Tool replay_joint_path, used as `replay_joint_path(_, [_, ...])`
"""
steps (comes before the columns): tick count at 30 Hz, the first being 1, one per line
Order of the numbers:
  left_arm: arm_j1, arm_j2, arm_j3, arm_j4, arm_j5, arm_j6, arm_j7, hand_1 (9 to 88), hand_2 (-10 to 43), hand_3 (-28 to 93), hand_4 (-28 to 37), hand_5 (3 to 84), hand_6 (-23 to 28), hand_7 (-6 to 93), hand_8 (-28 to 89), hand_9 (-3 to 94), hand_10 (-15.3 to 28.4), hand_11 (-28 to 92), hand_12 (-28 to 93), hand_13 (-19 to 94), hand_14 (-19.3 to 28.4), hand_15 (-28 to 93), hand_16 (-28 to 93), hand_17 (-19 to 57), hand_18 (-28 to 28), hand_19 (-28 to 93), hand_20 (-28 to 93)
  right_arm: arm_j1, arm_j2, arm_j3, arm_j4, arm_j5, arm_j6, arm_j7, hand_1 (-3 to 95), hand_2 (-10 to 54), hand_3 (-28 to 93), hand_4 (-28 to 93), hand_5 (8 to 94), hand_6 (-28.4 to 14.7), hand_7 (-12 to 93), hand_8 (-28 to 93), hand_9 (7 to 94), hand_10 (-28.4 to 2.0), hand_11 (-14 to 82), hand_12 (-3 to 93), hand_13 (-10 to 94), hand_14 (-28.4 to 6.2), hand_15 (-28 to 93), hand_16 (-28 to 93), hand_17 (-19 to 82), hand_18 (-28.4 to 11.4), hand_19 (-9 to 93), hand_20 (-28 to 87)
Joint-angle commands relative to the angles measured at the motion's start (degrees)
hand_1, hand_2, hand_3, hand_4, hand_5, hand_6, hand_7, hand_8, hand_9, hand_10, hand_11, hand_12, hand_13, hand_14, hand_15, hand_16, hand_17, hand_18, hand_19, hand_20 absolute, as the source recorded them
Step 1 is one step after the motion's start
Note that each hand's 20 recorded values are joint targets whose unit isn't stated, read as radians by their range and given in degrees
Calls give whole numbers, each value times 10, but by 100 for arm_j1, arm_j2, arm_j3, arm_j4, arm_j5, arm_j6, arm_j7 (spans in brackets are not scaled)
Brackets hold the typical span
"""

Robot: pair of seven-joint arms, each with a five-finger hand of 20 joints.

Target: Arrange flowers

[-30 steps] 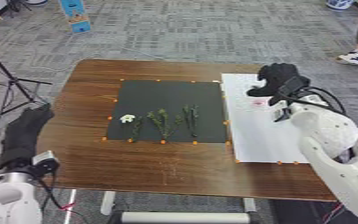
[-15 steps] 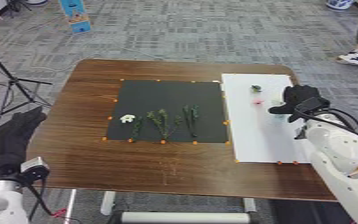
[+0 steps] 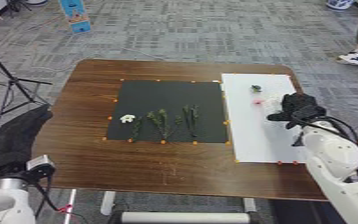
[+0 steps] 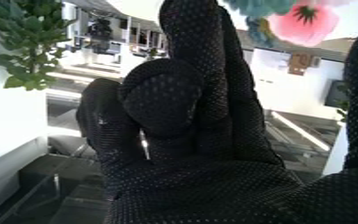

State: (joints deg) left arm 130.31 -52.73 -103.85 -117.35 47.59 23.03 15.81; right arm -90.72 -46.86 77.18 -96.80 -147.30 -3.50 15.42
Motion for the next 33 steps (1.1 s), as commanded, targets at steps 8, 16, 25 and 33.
replay_joint_path(8, [-112, -65, 94, -77, 54, 26, -18, 235, 3, 733, -272, 503, 51, 124, -78, 475, 132, 174, 104, 327, 124, 93, -12, 69, 73, 44, 156, 94, -267, -276, 466, -561, 108, 220, 319, -95, 604, -135, 735, -41, 161, -56, 881, -118, 324, 295, 882, -53, 595, 410, 559, -216, 932, 597])
replay_joint_path(16, [-35, 7, -15, -118, 61, 26, -51, 235, 1, 734, -272, 504, 52, 123, -78, 476, 132, 174, 105, 329, 124, 93, -12, 69, 74, 43, 156, 93, -189, -341, 406, -586, -11, 193, 526, -41, 519, -138, 790, -22, 173, 156, 919, -105, 325, 296, 905, -44, 583, 418, 579, -206, 932, 600])
replay_joint_path(25, [146, 132, -269, -198, 52, -165, -31, 234, -2, 735, -270, 504, 53, 122, -78, 477, 132, 174, 105, 330, 125, 93, -12, 68, 74, 42, 156, 198, -39, -477, -139, -200, 193, 119, 560, -4, 519, -138, 804, -12, 191, 194, 926, -96, 337, 304, 909, -42, 584, 423, 584, -203, 932, 603])
replay_joint_path(33, [260, 294, -508, -225, 56, -326, -70, 233, -3, 735, -269, 504, 53, 122, -78, 477, 133, 173, 105, 329, 125, 93, -12, 68, 74, 42, 155, 1082, 15, -1305, -697, 301, 456, -165, 556, -5, 536, -139, 809, -13, 191, 204, 926, -96, 345, 308, 908, -42, 590, 427, 584, -204, 932, 609])
